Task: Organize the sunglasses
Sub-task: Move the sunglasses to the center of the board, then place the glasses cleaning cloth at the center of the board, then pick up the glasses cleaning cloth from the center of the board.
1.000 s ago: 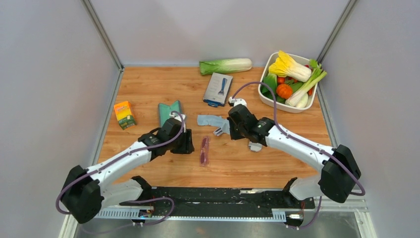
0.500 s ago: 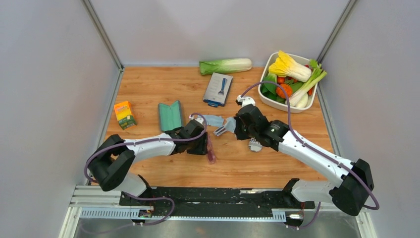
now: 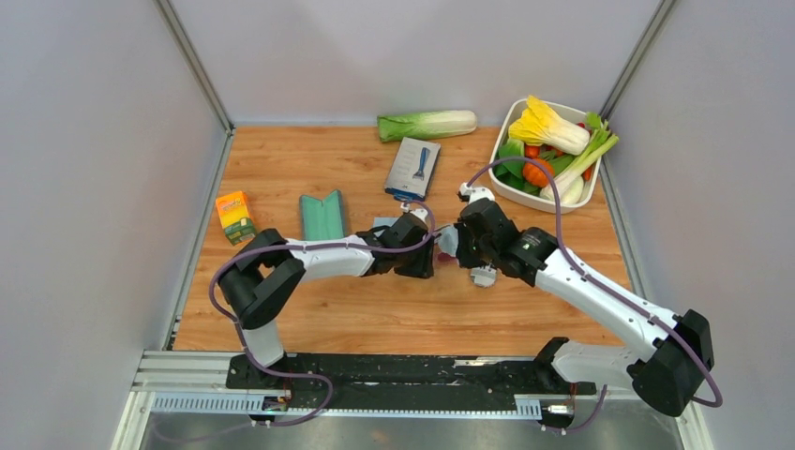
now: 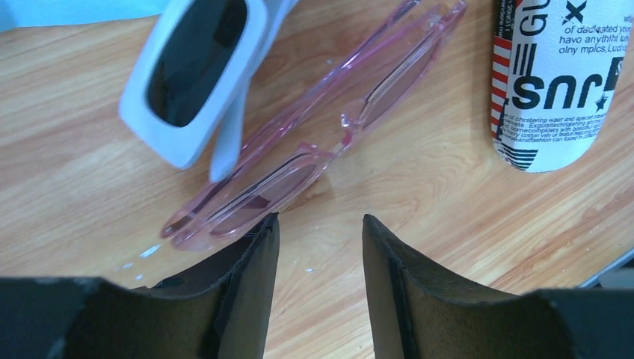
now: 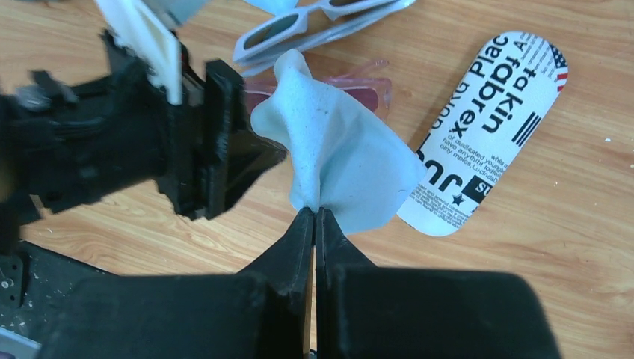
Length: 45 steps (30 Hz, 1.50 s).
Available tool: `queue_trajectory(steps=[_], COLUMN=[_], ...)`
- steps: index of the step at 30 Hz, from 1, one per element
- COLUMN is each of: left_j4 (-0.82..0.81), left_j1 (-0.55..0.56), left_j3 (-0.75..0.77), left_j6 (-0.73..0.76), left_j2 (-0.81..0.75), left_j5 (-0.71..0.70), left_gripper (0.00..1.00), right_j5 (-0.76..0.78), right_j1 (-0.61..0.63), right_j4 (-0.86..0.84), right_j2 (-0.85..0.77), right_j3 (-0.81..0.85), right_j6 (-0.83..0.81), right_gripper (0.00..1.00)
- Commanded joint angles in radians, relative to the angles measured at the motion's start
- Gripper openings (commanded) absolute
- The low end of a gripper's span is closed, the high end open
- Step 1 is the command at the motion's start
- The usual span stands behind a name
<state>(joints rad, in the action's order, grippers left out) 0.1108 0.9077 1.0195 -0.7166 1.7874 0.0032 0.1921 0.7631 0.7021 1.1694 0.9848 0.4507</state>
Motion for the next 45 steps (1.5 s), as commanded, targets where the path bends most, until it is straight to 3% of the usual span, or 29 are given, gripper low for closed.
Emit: queue_trajectory(steps=[1,7,14,15,16,17,21,23,28,45], left_j4=[0.093,0.199,0.424,0.459,0.473,0.492,0.492,0.468,0.377,0.323], left_j1=[-0.009,-0.072,-0.162,-0.173,-0.177,-0.187,-0.196,-0.196,-0.196,-0.196], left_j3=[-0.035,-0.241,-0.295,-0.298,-0.302,-0.309,-0.340,-0.364,-0.395,-0.380], left_j6=[0.020,0.009,0.040,0.042,0.043,0.043,0.046,0.046,0.081,0.114], left_j2=[-0.146,-0.454,-0.767,-0.781,-0.807,-0.816,-0.816,-0.813,-0.783,-0.746], left_j5=[-0.068,-0.083,-0.132,-0.150,-0.158,-0.169,-0.163,-0.154,-0.103,-0.074], left_gripper=[0.54,0.55,0.57,0.57,0.58,0.59,0.59,0.59,0.56,0.54], right_j5=[-0.055,-0.241,-0.227,-0.227,-0.223,-0.197,-0.119,-0.115,-0.086,-0.059], right_j1=[-0.004,0.018,0.228,0.243,0.251,0.260,0.263,0.252,0.217,0.186], right_j4=[0.013,-0.082,-0.119,-0.125,-0.121,-0.107,-0.130,-0.133,-0.128,-0.217], right_j2=[-0.027,0.033,0.277,0.314,0.344,0.370,0.317,0.274,0.262,0.466], right_j3=[-0.031,-0.072,0.061,0.074,0.089,0.107,0.084,0.065,-0.003,0.014], right_j6=[-0.006,-0.014,0.000,0.003,0.005,0.009,0.026,0.023,0.011,-0.055], right_gripper=[0.01,0.00,0.01,0.21,0.54,0.69,0.77,0.72,0.49,0.37])
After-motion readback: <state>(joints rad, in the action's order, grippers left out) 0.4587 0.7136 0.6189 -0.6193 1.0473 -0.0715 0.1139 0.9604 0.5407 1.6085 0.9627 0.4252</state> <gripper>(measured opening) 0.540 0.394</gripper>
